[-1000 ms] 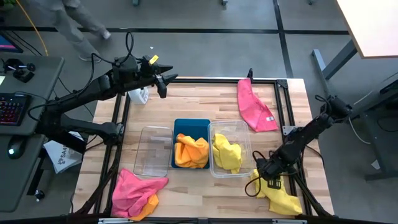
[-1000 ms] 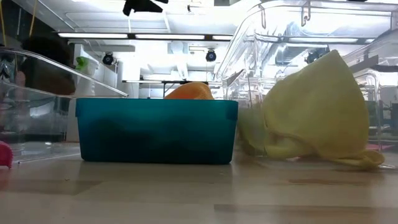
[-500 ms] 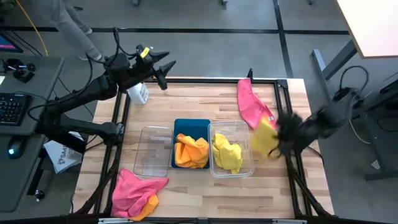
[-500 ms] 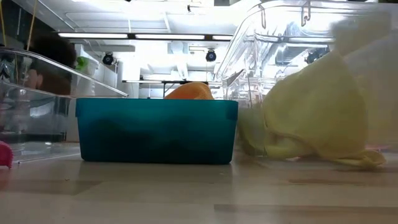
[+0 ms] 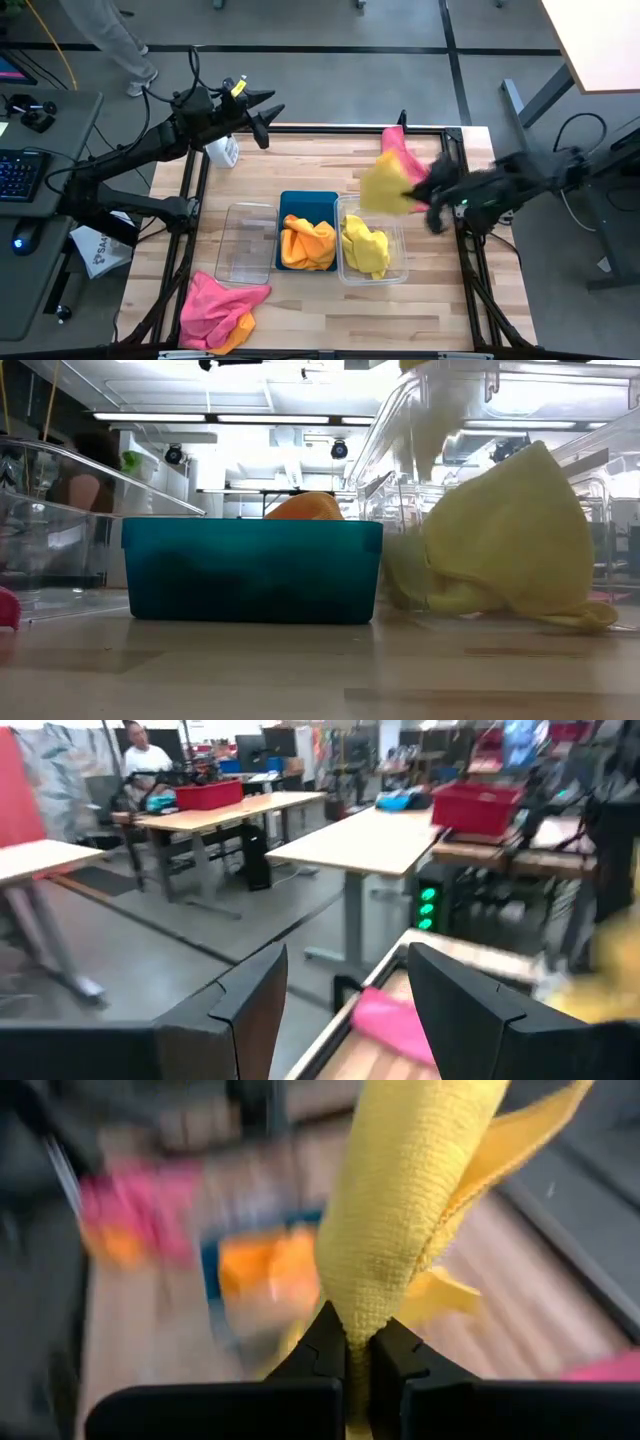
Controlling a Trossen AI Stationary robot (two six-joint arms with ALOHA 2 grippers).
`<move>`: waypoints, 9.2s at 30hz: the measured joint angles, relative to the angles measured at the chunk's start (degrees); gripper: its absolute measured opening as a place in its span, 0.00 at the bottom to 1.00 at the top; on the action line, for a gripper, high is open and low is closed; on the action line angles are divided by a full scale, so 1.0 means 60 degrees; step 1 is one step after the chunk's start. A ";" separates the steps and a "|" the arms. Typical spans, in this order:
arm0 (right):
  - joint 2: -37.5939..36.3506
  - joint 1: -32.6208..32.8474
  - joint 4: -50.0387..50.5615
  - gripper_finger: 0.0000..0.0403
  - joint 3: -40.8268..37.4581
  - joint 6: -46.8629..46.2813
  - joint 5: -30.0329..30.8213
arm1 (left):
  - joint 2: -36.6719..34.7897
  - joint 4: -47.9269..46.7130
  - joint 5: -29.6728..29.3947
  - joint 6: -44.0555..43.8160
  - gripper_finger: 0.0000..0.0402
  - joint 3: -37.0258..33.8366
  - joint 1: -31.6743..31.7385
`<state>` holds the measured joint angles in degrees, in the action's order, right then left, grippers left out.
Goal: Sort microfiber towel by color & place in baskets
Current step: Put the yellow microfiber towel into the right transparent bin, then put the orange microfiber towel into the blue bin, then put the bottom pink microfiber towel into the left transparent bin
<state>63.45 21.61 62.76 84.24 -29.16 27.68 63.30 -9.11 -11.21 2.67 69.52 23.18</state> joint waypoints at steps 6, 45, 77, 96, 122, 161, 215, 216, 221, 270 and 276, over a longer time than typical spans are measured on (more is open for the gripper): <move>0.1878 -0.0501 0.0956 0.00 -0.0018 0.0915 -0.2322 | -0.0120 0.1084 0.1015 -0.0264 0.49 0.0001 0.0004; 0.4656 -0.1874 -0.0213 0.68 -0.1152 0.0991 -0.6535 | -0.1777 -0.2584 0.3259 -0.2594 0.49 0.0007 -0.0922; 0.1915 -0.0853 -0.1017 0.68 0.0248 0.0768 -0.0229 | 0.5076 -0.4011 0.2516 -1.0947 0.49 0.0007 -1.2429; 0.2283 -0.0846 -0.1790 0.68 0.0245 -0.2317 -0.0317 | 0.6205 -0.5324 0.0127 -0.7167 0.49 0.0000 -1.3251; 0.2617 -0.0842 -0.1789 0.68 0.0241 -0.0918 -0.1036 | 0.7312 -0.5701 0.1036 -0.5255 0.05 0.0469 -1.2256; 0.2607 -0.0842 -0.2157 0.68 0.0511 -0.0631 -0.1114 | 0.3212 -0.2281 -0.6314 -0.1788 0.00 0.0587 -0.8847; 0.2607 -0.0842 -0.2025 0.68 0.0638 -0.0562 -0.0634 | 0.4084 -0.5086 -0.1387 -1.0964 0.56 0.0325 -1.0139; 0.2607 -0.0846 -0.2022 0.68 0.0638 -0.0562 -0.0627 | 0.4121 -0.5036 -0.1629 -1.1953 0.55 0.0213 -1.0657; 0.2607 -0.0854 -0.1912 0.68 0.0638 -0.0558 -0.0595 | 0.4964 -0.5400 -0.1778 -1.6022 0.55 0.0058 -1.2391; 0.2614 -0.1042 -0.1563 0.68 0.0627 -0.0127 0.0390 | 0.2589 -0.8798 -0.7004 -0.9849 0.00 0.3541 -1.1388; 0.2614 -0.1042 -0.1539 0.68 0.0627 -0.0160 0.0390 | 0.1664 -1.1623 -0.7209 -1.1016 0.00 0.3537 -1.1026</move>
<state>79.13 15.35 53.53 88.01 -30.12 30.02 73.29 -78.84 -54.47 -63.42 90.74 -42.97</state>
